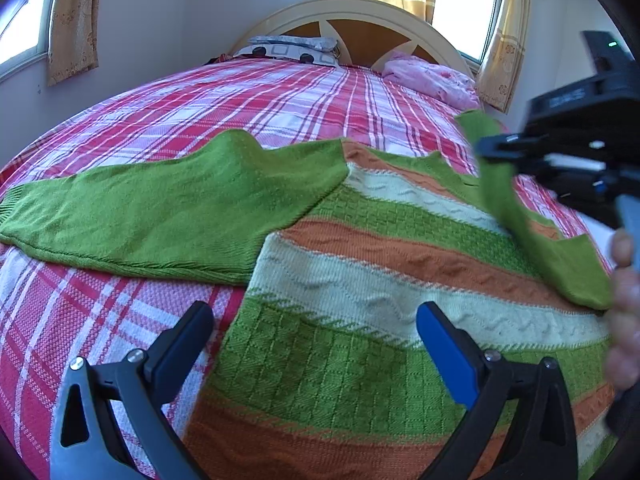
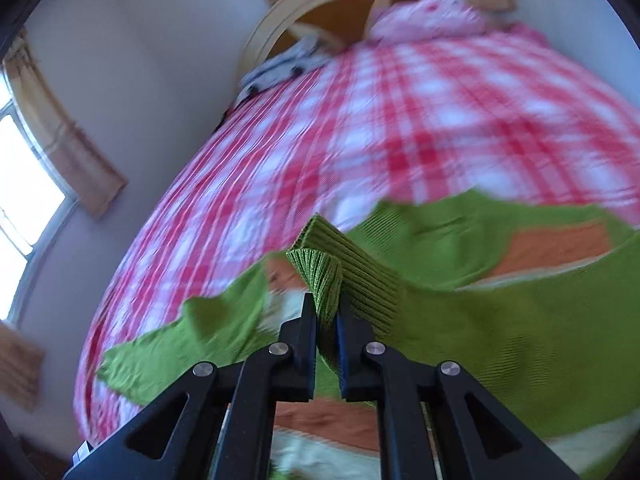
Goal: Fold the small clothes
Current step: 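Carry the sleeve across the sweater front and open the right gripper, then grasp the other green sleeve cuff with the left gripper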
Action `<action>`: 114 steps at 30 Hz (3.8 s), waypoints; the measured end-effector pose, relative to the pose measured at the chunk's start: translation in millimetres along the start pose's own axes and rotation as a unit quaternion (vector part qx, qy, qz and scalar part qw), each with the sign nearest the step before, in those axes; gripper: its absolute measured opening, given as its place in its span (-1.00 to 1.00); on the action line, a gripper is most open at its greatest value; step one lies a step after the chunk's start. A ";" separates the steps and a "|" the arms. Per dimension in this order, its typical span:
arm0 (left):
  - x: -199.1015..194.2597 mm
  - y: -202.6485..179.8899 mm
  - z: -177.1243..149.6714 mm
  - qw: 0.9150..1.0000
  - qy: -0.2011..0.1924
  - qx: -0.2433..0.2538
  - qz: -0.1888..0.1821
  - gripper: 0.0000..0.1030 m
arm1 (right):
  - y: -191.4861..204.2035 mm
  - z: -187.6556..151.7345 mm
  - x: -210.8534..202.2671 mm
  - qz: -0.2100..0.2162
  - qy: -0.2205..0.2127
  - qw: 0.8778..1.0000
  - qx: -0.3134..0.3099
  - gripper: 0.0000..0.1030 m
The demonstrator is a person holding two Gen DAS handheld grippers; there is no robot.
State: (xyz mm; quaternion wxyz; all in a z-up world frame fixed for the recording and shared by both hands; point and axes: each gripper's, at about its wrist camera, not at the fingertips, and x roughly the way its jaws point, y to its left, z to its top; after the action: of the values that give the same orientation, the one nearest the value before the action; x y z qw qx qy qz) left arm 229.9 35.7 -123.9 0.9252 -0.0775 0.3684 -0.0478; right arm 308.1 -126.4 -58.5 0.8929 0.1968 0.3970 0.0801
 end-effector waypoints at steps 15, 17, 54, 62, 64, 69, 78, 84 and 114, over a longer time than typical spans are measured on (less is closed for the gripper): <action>-2.3 3.0 -2.9 1.000 -0.007 -0.006 -0.005 1.00 | -0.6 -38.4 69.9 0.089 0.071 0.993 -0.002 -0.75; -2.1 3.1 -2.8 1.000 -0.007 -0.006 -0.006 1.00 | 2.4 -39.0 71.7 0.091 0.073 0.993 -0.003 -0.75; 1.9 -7.8 -1.2 0.999 0.013 0.022 0.036 1.00 | -90.1 -90.7 -58.4 -0.239 -0.012 0.958 -0.161 -0.56; 1.4 -49.7 50.0 0.999 0.006 0.044 0.031 1.00 | -94.1 -91.9 -59.3 -0.235 -0.013 0.960 -0.153 -0.55; 19.1 -64.8 63.1 0.998 0.015 0.050 0.034 1.00 | -91.0 -92.0 -58.2 -0.242 -0.014 0.957 -0.158 -0.55; 76.2 -80.6 64.0 0.991 0.071 0.064 0.090 1.00 | -87.6 -92.4 -59.8 -0.253 -0.021 0.953 -0.165 -0.55; 86.5 -64.9 59.4 0.993 0.087 0.024 0.080 1.00 | -83.9 -81.4 -84.4 -0.253 -0.073 0.950 -0.167 -0.54; 87.8 -65.2 60.5 0.993 0.089 0.019 0.073 1.00 | -130.2 -67.9 -75.9 -0.284 -0.031 0.955 -0.080 -0.38; -25.8 313.4 54.5 0.930 -0.022 -0.313 0.190 0.43 | -133.9 -75.1 -69.1 -0.305 -0.032 0.949 -0.080 -0.08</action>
State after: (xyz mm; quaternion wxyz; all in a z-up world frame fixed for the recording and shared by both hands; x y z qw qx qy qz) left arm 258.7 353.5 -123.5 0.8537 -0.2924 0.3520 0.2485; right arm 204.3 -247.3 -112.8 0.8997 -0.0030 0.4017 -0.1709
